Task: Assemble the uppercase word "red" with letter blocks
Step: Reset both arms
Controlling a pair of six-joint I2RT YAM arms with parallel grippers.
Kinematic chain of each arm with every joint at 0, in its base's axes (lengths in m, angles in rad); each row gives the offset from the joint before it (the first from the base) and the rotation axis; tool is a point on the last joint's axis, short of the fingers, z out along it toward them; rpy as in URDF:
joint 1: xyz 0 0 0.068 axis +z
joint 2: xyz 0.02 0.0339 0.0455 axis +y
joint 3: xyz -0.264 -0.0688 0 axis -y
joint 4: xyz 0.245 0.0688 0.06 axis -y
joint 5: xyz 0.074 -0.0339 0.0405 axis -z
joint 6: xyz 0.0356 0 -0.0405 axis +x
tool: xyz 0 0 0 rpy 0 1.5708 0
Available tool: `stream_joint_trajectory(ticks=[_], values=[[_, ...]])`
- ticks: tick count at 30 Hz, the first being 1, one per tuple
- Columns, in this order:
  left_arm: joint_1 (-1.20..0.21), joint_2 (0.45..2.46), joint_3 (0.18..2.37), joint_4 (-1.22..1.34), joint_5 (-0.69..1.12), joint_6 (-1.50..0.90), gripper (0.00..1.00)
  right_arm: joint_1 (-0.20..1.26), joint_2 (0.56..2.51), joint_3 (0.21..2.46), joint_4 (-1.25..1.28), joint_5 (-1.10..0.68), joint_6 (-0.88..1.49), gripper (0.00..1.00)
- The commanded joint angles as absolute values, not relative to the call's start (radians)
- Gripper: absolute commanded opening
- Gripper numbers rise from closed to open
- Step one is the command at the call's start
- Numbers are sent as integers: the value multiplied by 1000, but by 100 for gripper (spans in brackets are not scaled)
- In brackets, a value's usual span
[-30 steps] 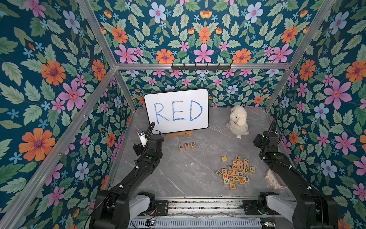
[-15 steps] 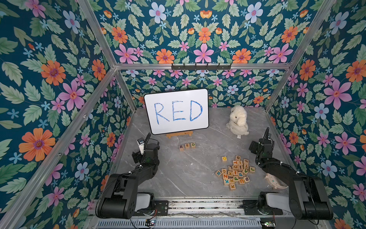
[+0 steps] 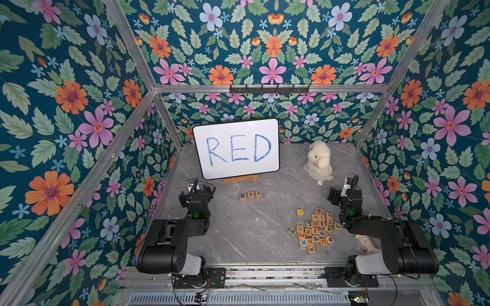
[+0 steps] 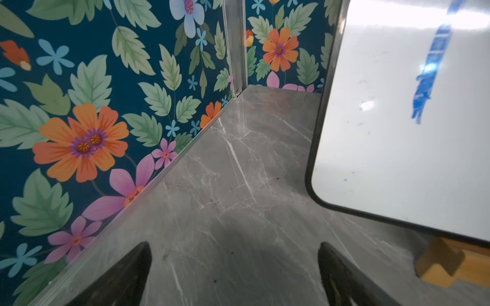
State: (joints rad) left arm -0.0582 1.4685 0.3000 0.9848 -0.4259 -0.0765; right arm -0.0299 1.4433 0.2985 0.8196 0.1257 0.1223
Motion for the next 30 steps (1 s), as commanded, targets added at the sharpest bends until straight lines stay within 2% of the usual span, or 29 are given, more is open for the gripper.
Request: stream_joint_trajectory(ticks=[1, 5, 7, 30], values=[[-40, 1544, 242, 1266, -297, -59, 99, -30, 1434, 299, 895, 94, 97, 89], [-38, 1617, 248, 1329, -205, -22, 99, -31, 1443, 294, 921, 100, 93, 99], [-37, 1594, 286, 1201, -215, -36, 99, -31, 1448, 294, 936, 100, 92, 99], [-37, 1601, 278, 1236, -218, -32, 99, -18, 1453, 295, 937, 110, 76, 99]])
